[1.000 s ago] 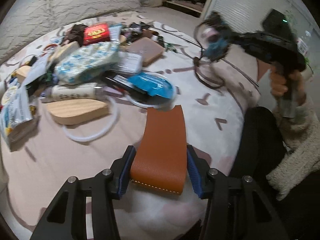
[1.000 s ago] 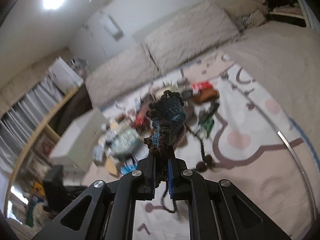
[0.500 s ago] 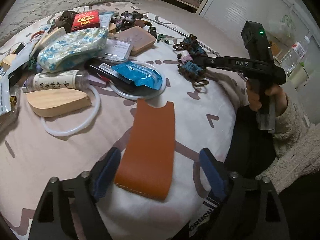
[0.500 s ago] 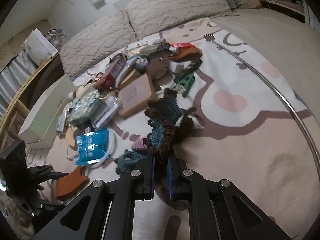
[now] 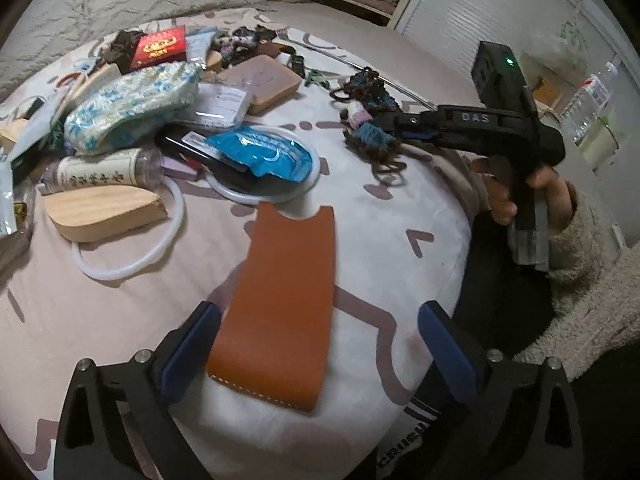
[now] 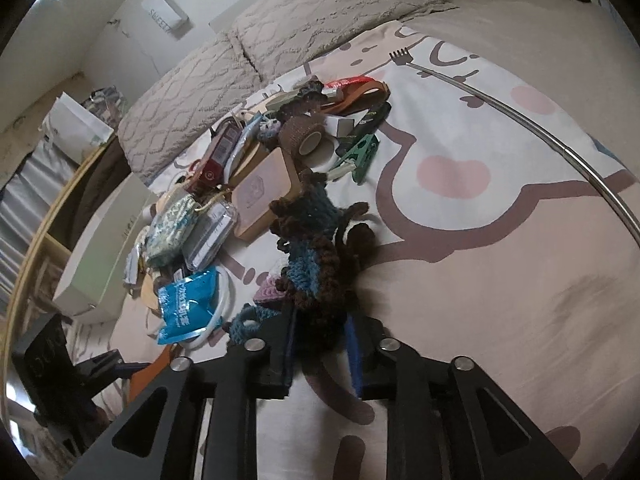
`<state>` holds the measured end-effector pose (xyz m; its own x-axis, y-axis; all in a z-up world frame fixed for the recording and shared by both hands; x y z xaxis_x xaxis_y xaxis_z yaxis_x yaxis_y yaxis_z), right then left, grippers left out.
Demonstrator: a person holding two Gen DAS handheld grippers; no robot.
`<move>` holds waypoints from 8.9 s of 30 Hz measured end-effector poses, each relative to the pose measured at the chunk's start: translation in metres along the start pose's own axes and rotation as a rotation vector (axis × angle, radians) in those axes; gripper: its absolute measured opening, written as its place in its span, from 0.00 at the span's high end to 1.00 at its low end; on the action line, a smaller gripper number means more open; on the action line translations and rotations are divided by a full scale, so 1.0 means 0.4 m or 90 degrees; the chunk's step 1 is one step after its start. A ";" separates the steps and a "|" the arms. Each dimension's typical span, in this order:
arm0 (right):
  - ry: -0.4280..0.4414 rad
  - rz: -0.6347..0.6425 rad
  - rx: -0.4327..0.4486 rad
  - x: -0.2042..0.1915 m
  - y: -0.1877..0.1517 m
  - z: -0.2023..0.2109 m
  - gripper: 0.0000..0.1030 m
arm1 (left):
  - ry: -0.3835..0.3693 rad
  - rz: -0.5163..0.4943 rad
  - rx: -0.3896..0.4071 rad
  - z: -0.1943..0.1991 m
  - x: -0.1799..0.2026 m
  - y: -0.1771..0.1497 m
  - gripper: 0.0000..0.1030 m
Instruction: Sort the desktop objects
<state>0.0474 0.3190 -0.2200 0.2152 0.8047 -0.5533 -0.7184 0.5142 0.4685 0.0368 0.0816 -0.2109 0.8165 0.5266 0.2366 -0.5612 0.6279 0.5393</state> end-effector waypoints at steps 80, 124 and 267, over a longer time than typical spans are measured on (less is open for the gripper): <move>-0.002 0.145 0.193 -0.188 0.010 0.086 0.85 | 0.154 0.033 0.157 0.124 -0.036 0.051 0.57; 0.063 0.357 0.300 -0.594 0.209 0.207 0.85 | 0.372 -0.004 0.317 0.440 -0.102 0.323 0.57; -0.002 0.397 -0.238 -1.274 0.036 -0.734 0.86 | 0.635 0.483 0.254 0.685 -0.794 -0.139 0.29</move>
<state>-0.2669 -0.1707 -0.1335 -0.3075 0.9159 -0.2581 -0.8858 -0.1765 0.4291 -0.1543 -0.2776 -0.0946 -0.2290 0.9733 -0.0173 -0.6147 -0.1308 0.7779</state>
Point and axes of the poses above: each gripper's, at about its wrist camera, not at the fingertips, and z roughly against the way its jaws point, x to its right, y to its top, the point moved 2 cm from there along -z, roughly the way its jaws point, and after that the axes turned 6 degrees about -z, right-handed, at the moved point
